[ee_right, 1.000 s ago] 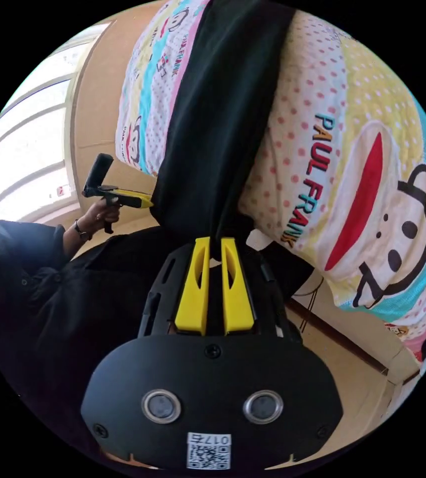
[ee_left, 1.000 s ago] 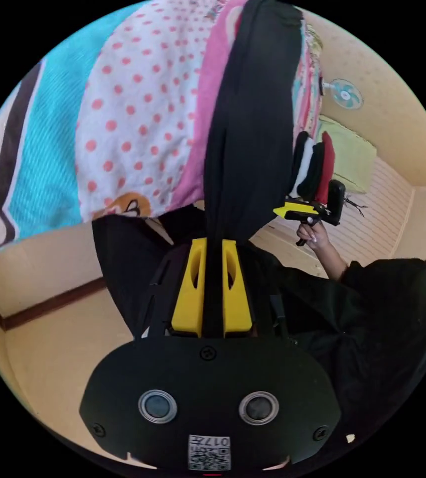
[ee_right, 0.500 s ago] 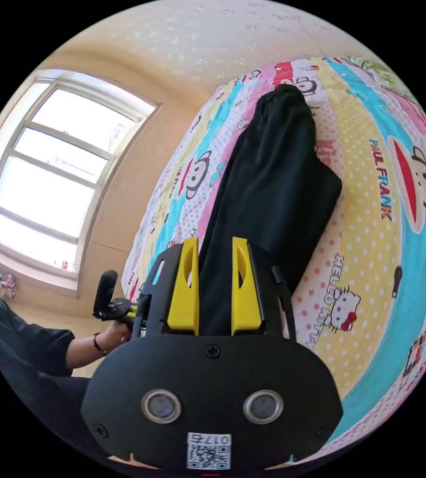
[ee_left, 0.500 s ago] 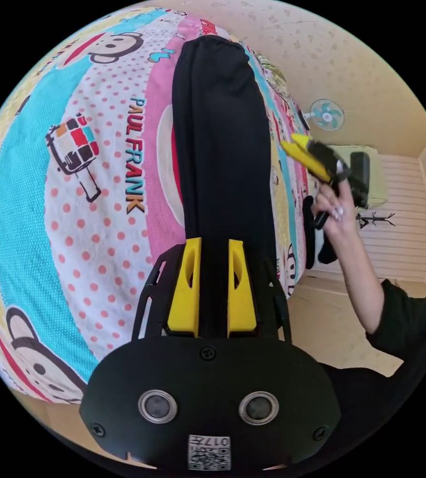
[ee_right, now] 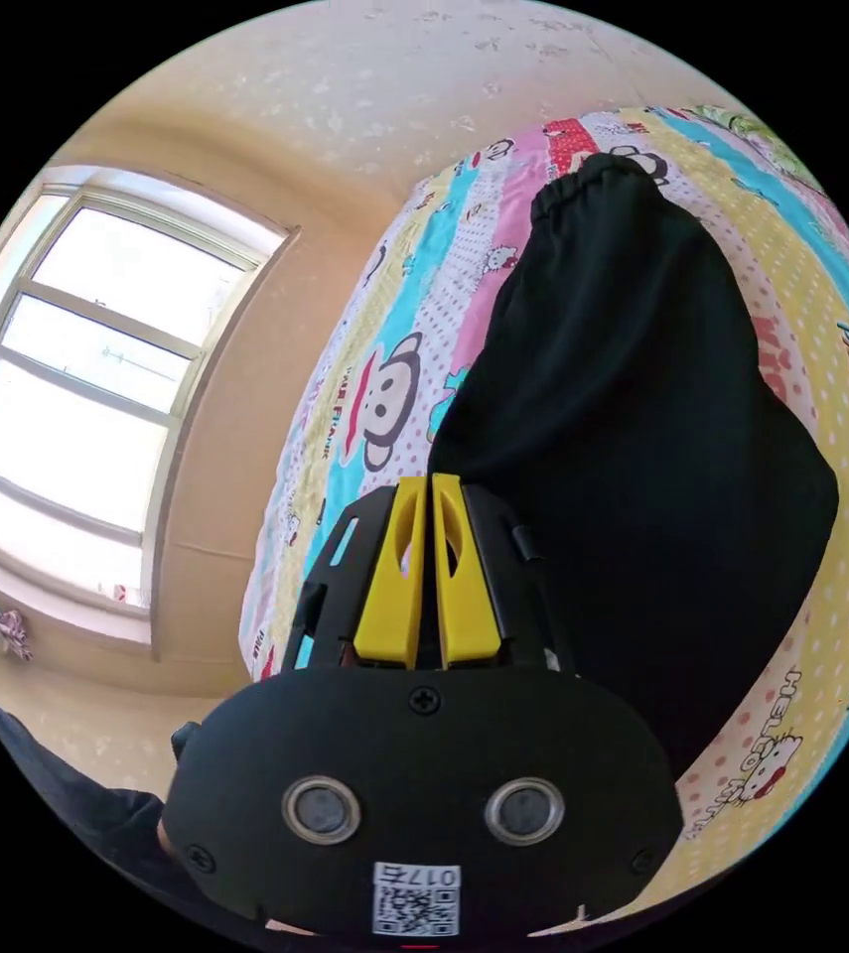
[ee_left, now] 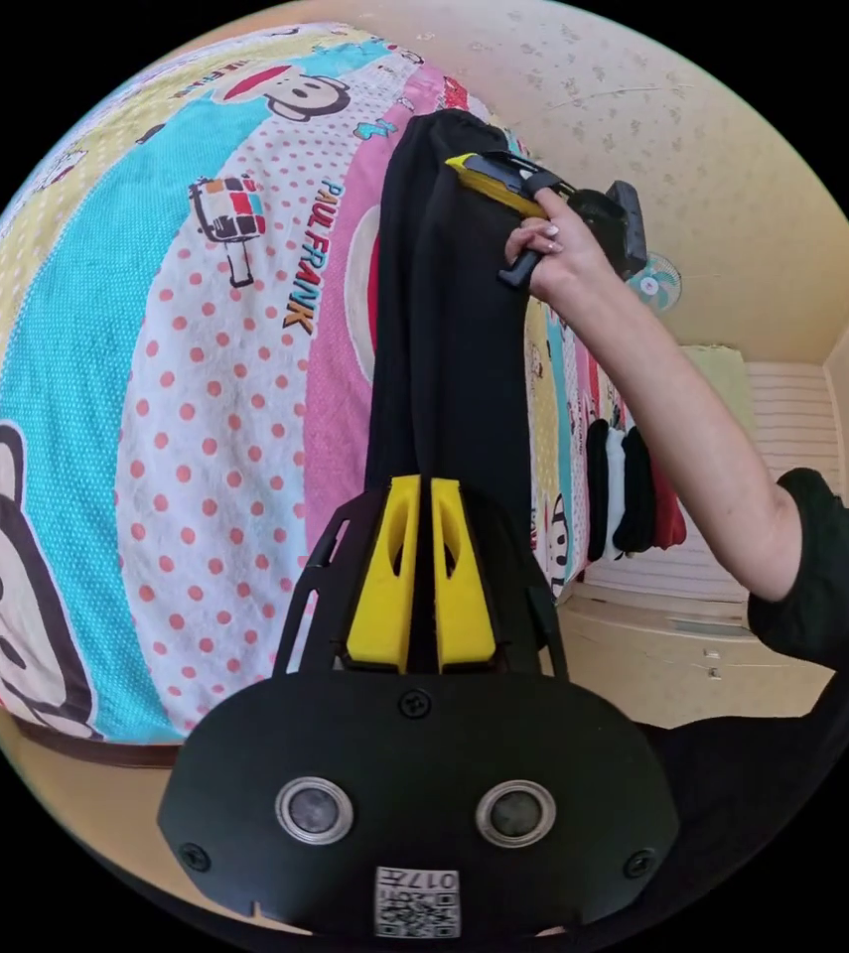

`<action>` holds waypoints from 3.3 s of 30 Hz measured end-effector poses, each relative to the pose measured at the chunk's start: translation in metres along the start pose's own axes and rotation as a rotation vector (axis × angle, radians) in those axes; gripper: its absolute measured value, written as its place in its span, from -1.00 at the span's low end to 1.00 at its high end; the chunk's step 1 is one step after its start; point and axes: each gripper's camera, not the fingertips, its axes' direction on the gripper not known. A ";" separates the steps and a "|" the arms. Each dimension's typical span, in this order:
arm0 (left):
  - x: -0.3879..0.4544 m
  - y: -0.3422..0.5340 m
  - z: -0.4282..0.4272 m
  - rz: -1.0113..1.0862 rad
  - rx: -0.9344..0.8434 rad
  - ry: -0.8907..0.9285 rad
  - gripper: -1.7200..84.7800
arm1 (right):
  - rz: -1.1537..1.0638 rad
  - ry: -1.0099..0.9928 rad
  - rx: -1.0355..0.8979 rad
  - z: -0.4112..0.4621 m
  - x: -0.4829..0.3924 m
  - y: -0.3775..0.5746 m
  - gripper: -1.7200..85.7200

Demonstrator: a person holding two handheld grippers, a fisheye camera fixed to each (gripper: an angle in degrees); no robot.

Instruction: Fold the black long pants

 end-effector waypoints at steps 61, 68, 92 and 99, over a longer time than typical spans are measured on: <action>0.273 0.128 -0.193 0.593 0.278 0.451 -0.87 | -0.494 -0.359 -0.057 -0.451 -0.232 0.137 -0.97; 0.206 0.040 -0.077 0.392 0.197 0.287 -0.87 | -0.375 -0.175 -0.162 -0.344 -0.144 0.083 -0.96; -0.006 0.094 0.191 -0.258 -0.062 0.212 -0.50 | 0.415 -0.187 -0.426 -0.156 0.127 0.237 -0.46; 0.009 0.108 0.218 -0.350 -0.084 0.219 -0.65 | 0.525 -0.287 -0.396 -0.141 0.095 0.277 -0.67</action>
